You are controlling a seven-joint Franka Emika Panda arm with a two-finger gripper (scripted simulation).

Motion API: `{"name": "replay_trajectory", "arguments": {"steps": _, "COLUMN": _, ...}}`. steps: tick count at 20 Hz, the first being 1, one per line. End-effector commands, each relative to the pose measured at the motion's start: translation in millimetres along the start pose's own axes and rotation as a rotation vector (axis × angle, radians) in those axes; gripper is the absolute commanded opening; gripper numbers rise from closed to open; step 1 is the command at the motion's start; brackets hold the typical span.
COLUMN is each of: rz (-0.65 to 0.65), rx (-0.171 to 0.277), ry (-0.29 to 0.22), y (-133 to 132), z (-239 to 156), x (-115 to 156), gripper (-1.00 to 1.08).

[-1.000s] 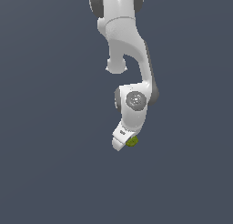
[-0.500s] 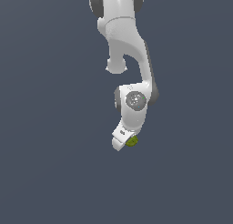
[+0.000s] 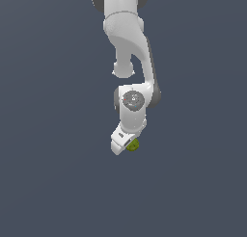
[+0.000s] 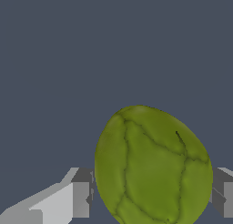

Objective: Pick up the object and move it to a goal position.

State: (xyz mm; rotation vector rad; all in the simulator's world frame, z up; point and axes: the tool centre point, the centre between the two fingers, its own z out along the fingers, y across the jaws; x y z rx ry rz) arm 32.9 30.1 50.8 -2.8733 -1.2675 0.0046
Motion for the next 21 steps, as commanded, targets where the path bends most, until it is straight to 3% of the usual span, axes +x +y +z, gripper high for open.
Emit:
{"name": "replay_trajectory", "arguments": {"steps": 1, "rz": 0.001, "rx": -0.002, "ry": 0.002, "y": 6.8, "z": -7.0, "x": -17.5, "gripper": -1.00}}
{"name": "replay_trajectory", "arguments": {"steps": 12, "rz": 0.001, "rx": -0.002, "ry": 0.002, "y": 38.0, "z": -37.2, "x": -109.6, "gripper": -1.00}}
{"name": "replay_trajectory", "arguments": {"steps": 21, "rz": 0.001, "rx": -0.002, "ry": 0.002, "y": 48.6, "z": -46.5, "x": -136.3, "gripper": -1.00}}
